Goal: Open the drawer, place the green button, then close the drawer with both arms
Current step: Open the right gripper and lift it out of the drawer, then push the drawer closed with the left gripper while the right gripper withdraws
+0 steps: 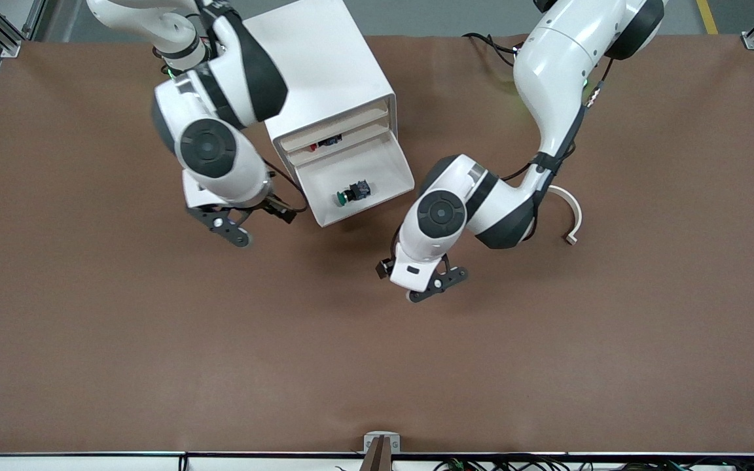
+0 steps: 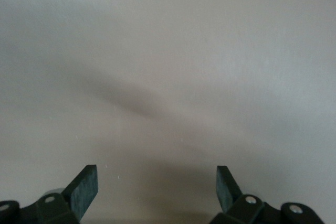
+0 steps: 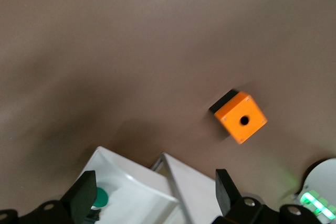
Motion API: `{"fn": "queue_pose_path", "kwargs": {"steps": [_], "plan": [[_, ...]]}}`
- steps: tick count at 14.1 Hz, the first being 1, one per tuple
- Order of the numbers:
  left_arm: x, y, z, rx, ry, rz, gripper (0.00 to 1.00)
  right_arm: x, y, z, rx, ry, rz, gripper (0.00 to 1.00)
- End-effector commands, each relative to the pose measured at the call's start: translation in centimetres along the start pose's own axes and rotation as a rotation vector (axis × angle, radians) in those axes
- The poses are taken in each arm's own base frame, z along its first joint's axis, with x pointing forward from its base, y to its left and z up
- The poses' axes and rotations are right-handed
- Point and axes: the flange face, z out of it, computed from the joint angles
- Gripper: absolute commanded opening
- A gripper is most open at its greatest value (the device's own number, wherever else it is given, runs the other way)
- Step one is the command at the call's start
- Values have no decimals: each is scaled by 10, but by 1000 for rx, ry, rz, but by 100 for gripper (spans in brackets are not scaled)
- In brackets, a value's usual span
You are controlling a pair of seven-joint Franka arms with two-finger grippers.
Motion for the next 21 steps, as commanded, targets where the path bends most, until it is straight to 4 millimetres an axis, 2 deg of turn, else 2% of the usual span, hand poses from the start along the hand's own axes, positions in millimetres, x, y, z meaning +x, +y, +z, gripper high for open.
{"fn": "queue_pose_path", "kwargs": {"steps": [1,3,6,9,13,15,19,21], "plan": [[-36,9,16,50,26,66,99,23,34,-19,19,-20,-97,100],[-59,16,30,83,47,108,99,48,64,-32,40,-22,-168,100],[-86,23,52,110,32,141,99,75,111,-48,48,-44,-270,100],[-108,28,63,125,26,162,99,101,164,-64,72,-49,-360,100],[-141,33,75,143,4,196,99,119,225,-84,93,-41,-438,100],[-155,34,80,145,-21,178,99,122,249,-97,76,-9,-481,100],[-186,36,88,130,-131,123,99,127,266,-103,32,18,-504,100],[-192,38,84,98,-220,69,99,140,281,-107,63,35,-473,100]]}}
